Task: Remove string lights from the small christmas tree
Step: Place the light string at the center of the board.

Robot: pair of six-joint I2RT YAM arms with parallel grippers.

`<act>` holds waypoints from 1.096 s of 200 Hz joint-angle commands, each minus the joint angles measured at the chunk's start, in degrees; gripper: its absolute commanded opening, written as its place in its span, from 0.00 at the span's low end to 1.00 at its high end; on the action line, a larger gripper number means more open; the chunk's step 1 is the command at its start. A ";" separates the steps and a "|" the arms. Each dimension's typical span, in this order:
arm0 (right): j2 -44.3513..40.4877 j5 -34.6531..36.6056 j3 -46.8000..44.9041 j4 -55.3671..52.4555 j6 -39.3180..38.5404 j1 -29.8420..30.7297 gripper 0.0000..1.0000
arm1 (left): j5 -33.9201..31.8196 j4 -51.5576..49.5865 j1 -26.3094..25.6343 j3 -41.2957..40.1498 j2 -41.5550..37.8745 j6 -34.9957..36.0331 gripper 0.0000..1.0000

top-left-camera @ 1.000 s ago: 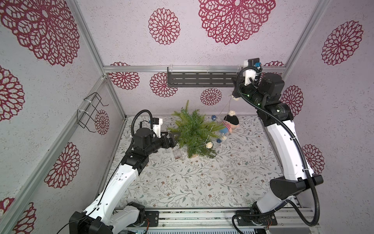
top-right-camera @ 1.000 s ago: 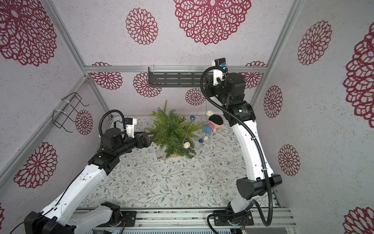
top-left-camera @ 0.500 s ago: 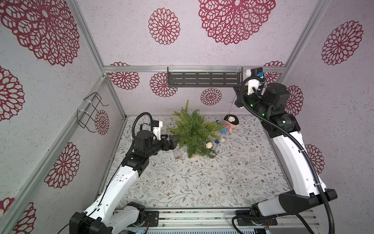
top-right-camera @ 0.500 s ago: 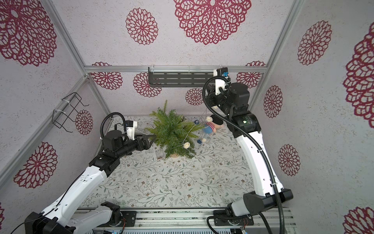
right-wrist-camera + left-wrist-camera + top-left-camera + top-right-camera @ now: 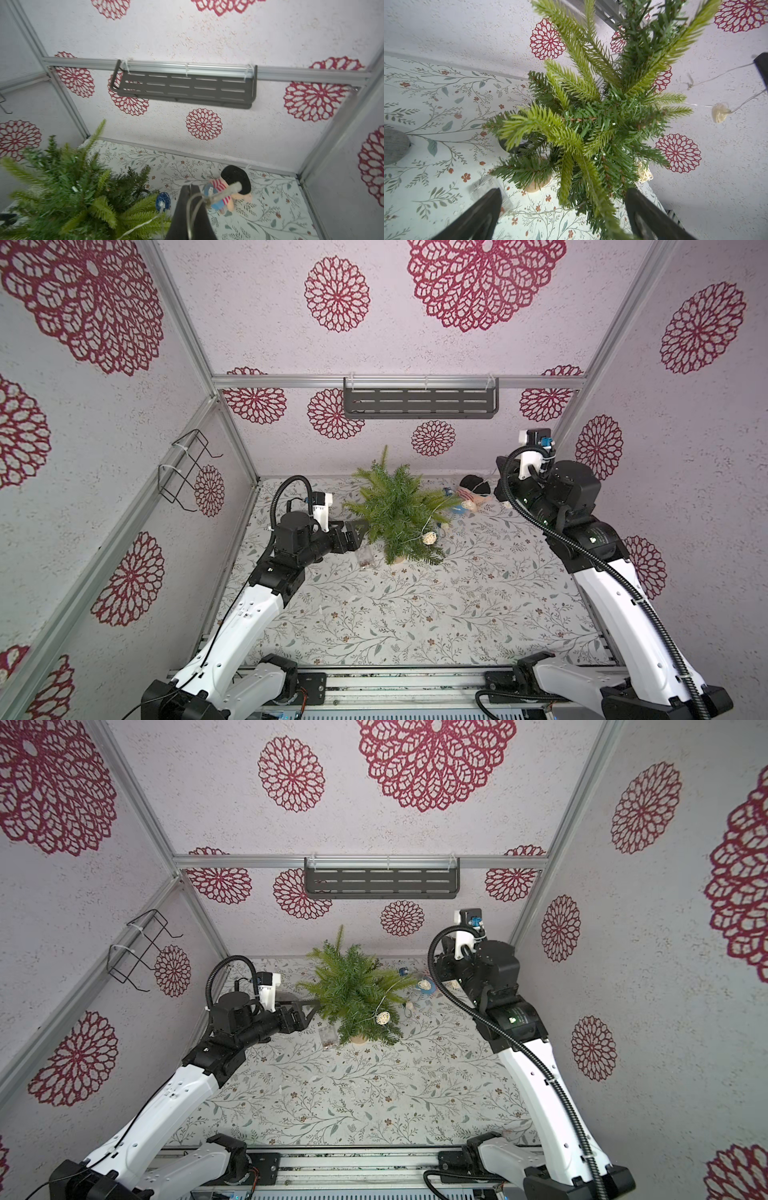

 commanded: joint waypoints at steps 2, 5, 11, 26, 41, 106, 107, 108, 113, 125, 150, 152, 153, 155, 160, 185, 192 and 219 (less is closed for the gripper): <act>-2.33 9.18 -4.17 0.49 3.33 -1.07 0.00 | 0.41 1.02 0.63 -0.22 -0.93 -0.58 0.97; -2.72 9.57 -5.05 0.53 3.55 -1.21 0.00 | 0.37 0.97 0.66 -0.22 -1.01 -0.55 0.97; -3.27 10.40 -6.22 0.52 4.29 -1.34 0.00 | 0.44 0.80 0.61 -0.22 -1.00 -0.60 0.97; -4.14 11.27 -8.75 0.20 5.61 -1.73 0.00 | 0.54 0.62 0.66 -0.31 -1.00 -0.59 0.97; -4.26 11.13 -10.61 -0.24 6.80 -1.87 0.00 | 0.76 0.62 0.61 -0.39 -1.05 -0.55 0.97; 0.59 9.56 -13.40 -2.82 13.52 -1.89 0.37 | 0.71 0.92 0.62 -1.09 -1.23 -0.89 0.97; 0.68 9.48 -13.59 -2.75 13.66 -1.88 0.38 | 0.71 0.94 0.60 -1.09 -1.23 -0.88 0.97; 0.72 9.40 -13.73 -2.67 13.81 -1.92 0.39 | 0.71 0.96 0.63 -1.10 -1.23 -0.91 0.97; 0.90 9.03 -14.67 -2.23 14.53 -1.92 0.42 | 0.79 1.05 0.58 -1.12 -1.23 -0.88 0.97; 0.71 9.04 -17.03 -1.53 15.81 -1.93 0.48 | 1.05 1.01 0.59 -1.02 -1.14 -0.84 0.97; -1.35 9.25 -20.56 -0.46 16.09 -1.99 0.60 | 1.66 0.14 0.65 -0.16 -0.49 -0.22 0.97; -1.59 9.23 -20.68 -0.41 15.92 -2.03 0.61 | 1.67 0.10 0.62 -0.09 -0.45 -0.20 0.97; -1.73 9.19 -20.75 -0.40 15.82 -1.99 0.62 | 1.72 0.05 0.60 -0.07 -0.40 -0.22 0.97; -1.88 9.15 -20.80 -0.37 15.68 -2.05 0.63 | 1.82 0.08 0.62 -0.05 -0.30 -0.17 0.97; -2.27 8.99 -20.93 -0.16 15.44 -2.08 0.65 | 1.92 0.09 0.62 0.11 -0.10 -0.11 0.97; -2.52 7.06 -20.48 -1.00 14.53 -2.84 0.79 | 2.57 -0.06 0.63 0.72 0.84 0.36 0.97; -2.28 5.90 -20.25 -1.40 14.45 -3.14 0.81 | 2.47 -0.09 0.61 0.79 0.91 0.52 0.97; -1.86 0.38 -19.76 -2.26 13.28 -4.23 0.87 | 2.30 -0.36 0.72 1.35 1.26 0.97 0.97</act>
